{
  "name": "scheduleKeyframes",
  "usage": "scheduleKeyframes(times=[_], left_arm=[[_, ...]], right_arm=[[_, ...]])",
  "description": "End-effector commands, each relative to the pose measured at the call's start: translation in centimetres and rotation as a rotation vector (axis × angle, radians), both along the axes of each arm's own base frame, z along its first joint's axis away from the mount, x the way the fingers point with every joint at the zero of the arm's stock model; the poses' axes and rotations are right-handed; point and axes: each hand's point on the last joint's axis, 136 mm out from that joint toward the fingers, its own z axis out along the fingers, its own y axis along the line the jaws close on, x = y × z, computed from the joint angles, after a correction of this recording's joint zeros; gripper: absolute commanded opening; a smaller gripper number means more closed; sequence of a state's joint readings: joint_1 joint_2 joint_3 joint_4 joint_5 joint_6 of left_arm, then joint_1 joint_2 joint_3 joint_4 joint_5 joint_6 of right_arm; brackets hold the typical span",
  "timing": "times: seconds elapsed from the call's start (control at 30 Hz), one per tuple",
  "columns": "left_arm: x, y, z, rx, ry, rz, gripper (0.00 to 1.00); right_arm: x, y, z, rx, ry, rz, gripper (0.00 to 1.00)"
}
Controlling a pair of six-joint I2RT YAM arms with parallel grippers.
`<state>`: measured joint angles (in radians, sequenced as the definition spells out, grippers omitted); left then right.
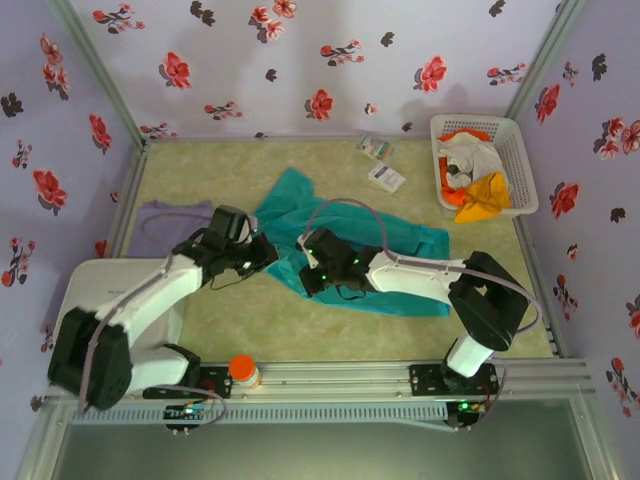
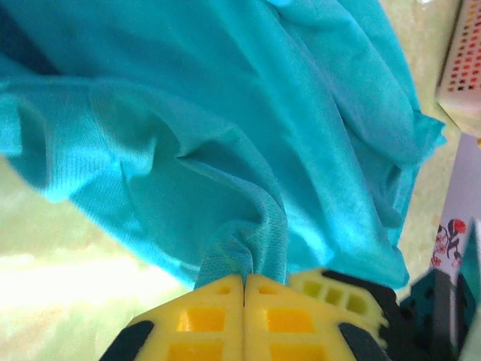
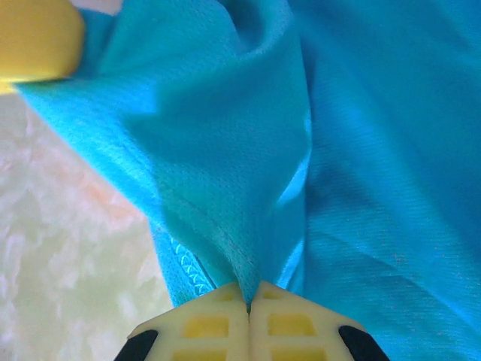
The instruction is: Fold and stack the t-shirts
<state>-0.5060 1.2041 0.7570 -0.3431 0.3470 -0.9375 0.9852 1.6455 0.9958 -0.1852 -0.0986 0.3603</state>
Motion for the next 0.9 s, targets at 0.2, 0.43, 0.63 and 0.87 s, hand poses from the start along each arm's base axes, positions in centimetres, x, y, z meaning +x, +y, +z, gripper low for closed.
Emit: scheduleKeyframes(times=[0.2, 0.43, 0.63, 0.87], left_arm=[[-9.7, 6.0, -2.2, 0.132, 0.191, 0.14, 0.0], [-15.4, 9.8, -4.8, 0.192, 0.312, 0.233, 0.0], [-18.4, 11.2, -7.6, 0.253, 0.412, 0.226, 0.0], [-16.7, 8.9, -6.1, 0.222, 0.363, 0.137, 0.49]], right_arm=[[-0.7, 1.6, 1.3, 0.037, -0.073, 0.064, 0.37], [-0.3, 0.9, 2.9, 0.093, -0.108, 0.021, 0.7], [0.5, -0.9, 3.0, 0.111, -0.097, -0.06, 0.78], [3.6, -7.0, 1.1, -0.018, -0.09, -0.341, 0.81]])
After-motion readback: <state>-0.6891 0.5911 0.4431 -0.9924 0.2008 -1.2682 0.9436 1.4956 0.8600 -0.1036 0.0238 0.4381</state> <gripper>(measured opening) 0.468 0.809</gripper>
